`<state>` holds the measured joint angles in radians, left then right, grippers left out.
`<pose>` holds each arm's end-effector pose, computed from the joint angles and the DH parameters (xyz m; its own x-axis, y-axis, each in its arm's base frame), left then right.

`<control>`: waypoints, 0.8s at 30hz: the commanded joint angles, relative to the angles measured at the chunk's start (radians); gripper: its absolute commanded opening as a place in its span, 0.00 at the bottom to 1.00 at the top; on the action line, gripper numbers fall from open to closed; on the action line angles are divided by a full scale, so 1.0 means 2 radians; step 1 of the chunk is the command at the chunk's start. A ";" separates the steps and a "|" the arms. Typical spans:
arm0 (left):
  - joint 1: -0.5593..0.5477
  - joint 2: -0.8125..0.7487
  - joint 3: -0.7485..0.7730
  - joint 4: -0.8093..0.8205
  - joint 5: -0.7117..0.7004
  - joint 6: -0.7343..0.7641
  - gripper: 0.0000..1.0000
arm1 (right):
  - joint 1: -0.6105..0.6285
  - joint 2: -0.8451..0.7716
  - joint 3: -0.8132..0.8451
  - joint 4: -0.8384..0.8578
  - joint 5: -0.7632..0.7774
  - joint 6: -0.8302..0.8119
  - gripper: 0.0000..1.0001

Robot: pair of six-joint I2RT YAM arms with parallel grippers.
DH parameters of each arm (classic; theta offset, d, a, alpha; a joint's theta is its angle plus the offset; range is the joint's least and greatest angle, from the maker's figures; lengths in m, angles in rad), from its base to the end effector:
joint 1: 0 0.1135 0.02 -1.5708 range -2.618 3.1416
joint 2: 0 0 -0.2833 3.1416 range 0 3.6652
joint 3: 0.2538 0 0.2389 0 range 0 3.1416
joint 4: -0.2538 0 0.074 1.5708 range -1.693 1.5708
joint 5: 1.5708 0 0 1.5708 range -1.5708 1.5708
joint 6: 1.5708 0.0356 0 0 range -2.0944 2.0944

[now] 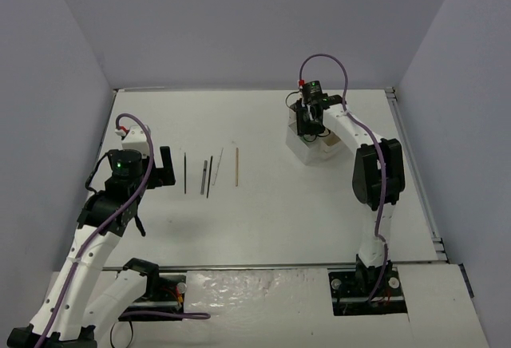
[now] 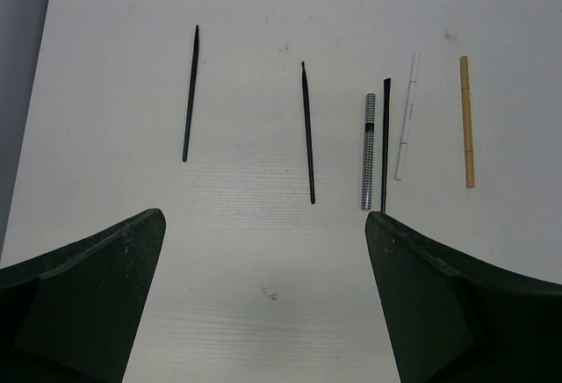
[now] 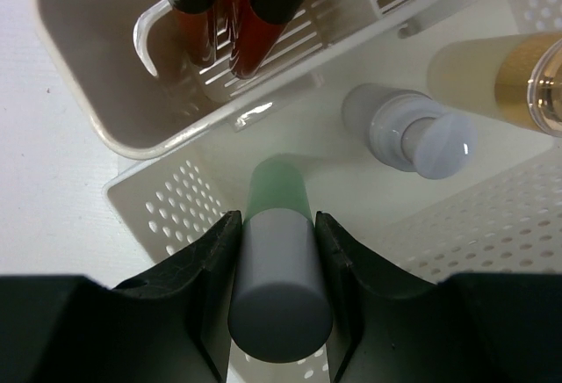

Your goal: Organize the makeup

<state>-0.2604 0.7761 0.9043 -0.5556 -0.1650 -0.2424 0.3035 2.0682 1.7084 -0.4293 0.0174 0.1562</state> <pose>0.1356 -0.0301 0.3558 -0.4151 -0.1344 -0.8998 0.0102 0.9883 -0.1523 0.4486 0.1399 0.2594 -0.7137 -0.0605 -0.6978 -0.1782 0.9792 0.0974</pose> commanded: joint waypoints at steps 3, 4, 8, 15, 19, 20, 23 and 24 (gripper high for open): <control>0.004 0.002 0.009 0.022 0.001 -0.004 0.97 | 0.010 -0.013 0.013 0.014 0.029 -0.001 0.17; 0.004 0.002 0.009 0.022 0.001 -0.004 0.97 | 0.011 -0.014 0.013 0.014 0.031 -0.001 0.19; 0.004 0.004 0.009 0.023 0.003 -0.004 0.97 | 0.012 -0.021 0.013 0.014 0.034 -0.002 0.30; 0.006 0.004 0.009 0.022 0.003 -0.004 0.97 | 0.012 -0.041 0.012 0.012 0.033 -0.003 0.41; 0.007 0.005 0.009 0.023 0.003 -0.004 0.97 | 0.012 -0.048 0.011 0.010 0.032 -0.003 0.44; 0.007 0.005 0.009 0.023 0.004 -0.004 0.97 | 0.012 -0.052 0.011 0.009 0.032 -0.003 0.45; 0.007 0.007 0.008 0.024 0.005 -0.005 0.97 | 0.012 -0.066 0.013 0.007 0.031 -0.003 0.48; 0.007 0.007 0.008 0.024 0.006 -0.005 0.97 | 0.012 -0.071 0.014 0.005 0.032 -0.003 0.49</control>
<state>-0.2529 0.7798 0.9040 -0.5556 -0.1583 -0.2428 0.3171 2.0513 1.7084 -0.4243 0.0585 0.1547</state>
